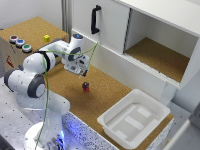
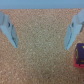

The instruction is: Go to the tower of blocks and take off the purple block

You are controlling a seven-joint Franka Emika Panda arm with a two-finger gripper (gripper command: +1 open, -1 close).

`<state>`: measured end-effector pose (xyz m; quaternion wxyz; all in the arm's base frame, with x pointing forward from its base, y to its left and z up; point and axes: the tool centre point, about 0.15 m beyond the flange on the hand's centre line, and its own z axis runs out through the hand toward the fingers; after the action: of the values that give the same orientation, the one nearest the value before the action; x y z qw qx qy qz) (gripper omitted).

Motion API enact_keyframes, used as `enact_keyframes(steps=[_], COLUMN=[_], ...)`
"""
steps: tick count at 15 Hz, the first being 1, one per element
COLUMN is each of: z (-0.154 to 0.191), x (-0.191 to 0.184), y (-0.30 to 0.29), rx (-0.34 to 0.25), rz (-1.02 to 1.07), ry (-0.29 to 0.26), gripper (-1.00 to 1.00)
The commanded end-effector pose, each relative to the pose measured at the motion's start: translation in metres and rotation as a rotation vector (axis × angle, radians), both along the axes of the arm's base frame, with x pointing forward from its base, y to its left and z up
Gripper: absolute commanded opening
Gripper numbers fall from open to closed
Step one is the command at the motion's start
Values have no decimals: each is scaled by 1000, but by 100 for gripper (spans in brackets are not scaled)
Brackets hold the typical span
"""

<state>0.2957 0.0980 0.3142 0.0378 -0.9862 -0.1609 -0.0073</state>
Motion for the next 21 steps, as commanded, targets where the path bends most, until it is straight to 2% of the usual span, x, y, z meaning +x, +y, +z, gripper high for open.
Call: enact_keyframes(steps=[1,6,7,9,10,12,16,19,20,21], z=[-9,-9,-1,-14,-22,-34,-62,-67,-68,-68], x=[-4,-4,1,11,14,16,15,16,18,21], y=[11,11,1,-1,-2,-5,8,10,6,-2], rx=[4,4,-9,-19,-62,-79,-75,-55,-35,-20], rz=[-15,-15,2,35,27,26,73,107,112,103], ry=[-36,-36,-5,0,18,21,49,24,12,3], gripper=[100,100,100,100,100,100,100,100,-100,-100])
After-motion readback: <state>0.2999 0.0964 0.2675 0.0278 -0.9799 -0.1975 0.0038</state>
